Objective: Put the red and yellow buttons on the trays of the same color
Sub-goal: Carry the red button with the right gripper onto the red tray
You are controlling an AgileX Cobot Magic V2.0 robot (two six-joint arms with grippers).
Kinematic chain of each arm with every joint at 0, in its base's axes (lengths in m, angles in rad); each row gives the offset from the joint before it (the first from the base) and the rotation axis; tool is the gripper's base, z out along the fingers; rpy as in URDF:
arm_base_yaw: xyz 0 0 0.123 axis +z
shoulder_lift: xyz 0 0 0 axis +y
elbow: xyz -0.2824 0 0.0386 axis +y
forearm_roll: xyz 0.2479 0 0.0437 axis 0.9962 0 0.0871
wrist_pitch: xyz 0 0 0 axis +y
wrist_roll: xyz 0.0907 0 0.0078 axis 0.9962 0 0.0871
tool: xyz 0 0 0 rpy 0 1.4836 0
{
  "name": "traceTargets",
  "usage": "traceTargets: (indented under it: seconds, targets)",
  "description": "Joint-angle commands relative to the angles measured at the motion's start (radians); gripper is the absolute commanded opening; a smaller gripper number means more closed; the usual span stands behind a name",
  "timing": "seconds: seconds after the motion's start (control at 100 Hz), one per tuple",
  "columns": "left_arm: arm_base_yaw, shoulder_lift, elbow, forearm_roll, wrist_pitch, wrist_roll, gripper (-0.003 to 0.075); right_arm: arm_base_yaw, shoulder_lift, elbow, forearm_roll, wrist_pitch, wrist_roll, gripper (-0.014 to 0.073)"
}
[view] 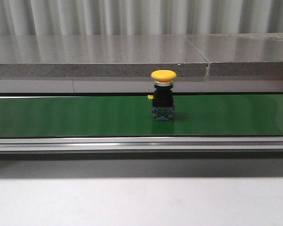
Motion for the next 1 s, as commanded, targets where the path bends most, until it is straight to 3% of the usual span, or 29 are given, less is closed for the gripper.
traceTargets:
  seconds: [0.0, 0.12, 0.65, 0.99]
  targets:
    - [-0.009, 0.007, -0.027, -0.022, -0.064, 0.0, -0.002, -0.004, -0.057, -0.031, 0.024, -0.048, -0.001, 0.0424]
    - [-0.009, 0.007, -0.027, -0.022, -0.064, 0.0, -0.002, -0.004, -0.063, -0.031, 0.024, -0.047, -0.004, 0.0509]
    - [-0.009, 0.007, -0.027, -0.022, -0.064, 0.0, -0.002, 0.051, -0.28, -0.02, 0.02, -0.028, -0.074, 0.0509]
    - [-0.009, 0.007, -0.027, -0.022, -0.064, 0.0, -0.002, 0.178, -0.502, 0.193, -0.019, -0.095, -0.074, 0.0509]
